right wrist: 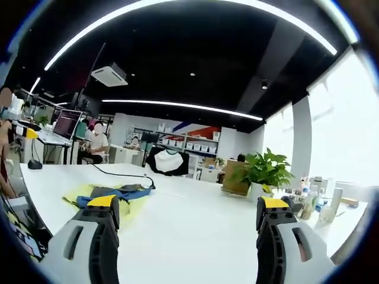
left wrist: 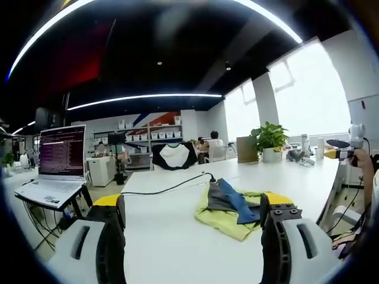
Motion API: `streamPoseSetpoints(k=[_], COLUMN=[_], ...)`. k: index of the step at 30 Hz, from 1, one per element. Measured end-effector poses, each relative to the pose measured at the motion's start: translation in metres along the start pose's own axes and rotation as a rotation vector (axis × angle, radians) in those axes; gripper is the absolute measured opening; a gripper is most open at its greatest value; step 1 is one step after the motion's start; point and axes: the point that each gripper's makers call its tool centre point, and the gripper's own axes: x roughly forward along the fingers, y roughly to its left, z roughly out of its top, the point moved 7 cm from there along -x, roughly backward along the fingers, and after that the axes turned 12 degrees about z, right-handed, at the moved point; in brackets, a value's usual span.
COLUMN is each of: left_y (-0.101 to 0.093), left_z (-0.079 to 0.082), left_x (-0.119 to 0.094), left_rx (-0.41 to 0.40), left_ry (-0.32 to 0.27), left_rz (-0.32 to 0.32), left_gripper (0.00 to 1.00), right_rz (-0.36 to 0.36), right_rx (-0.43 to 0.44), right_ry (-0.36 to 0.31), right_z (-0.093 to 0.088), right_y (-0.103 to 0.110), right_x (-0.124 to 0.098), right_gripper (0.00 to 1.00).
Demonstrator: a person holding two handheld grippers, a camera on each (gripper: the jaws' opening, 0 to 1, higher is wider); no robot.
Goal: Fold the garment on the visible template until the final outline fits inside the template.
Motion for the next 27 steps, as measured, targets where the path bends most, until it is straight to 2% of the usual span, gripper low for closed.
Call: streamPoseSetpoints(k=[5, 12, 15, 22, 27], left_y=[0.001, 0.007, 0.006, 0.008, 0.015], left_z=[0.001, 0.001, 0.001, 0.004, 0.007], left_x=[-0.001, -0.001, -0.002, -0.008, -0.013], left_rx=[0.009, -0.006, 0.0, -0.01, -0.006], left_ry=[-0.007, 0.001, -0.002, -0.006, -0.021], left_rz=[0.001, 0.021, 0.021, 0.031, 0.054], left_gripper=[0.99, 0.99, 0.99, 0.99, 0.99], right_rz=[0.029, 0.085, 0.114, 0.114, 0.166], right_rx=[0.053, 0.044, 0.034, 0.023, 0.018], right_ry=[0.031, 0.046, 0.051, 0.032, 0.053], right_z=[-0.006, -0.009, -0.006, 0.002, 0.005], right_y=[0.006, 0.02, 0.026, 0.029, 0.04], right_x=[0.008, 0.022, 0.028, 0.039, 0.053], right_gripper=[0.99, 0.99, 0.99, 0.99, 0.99])
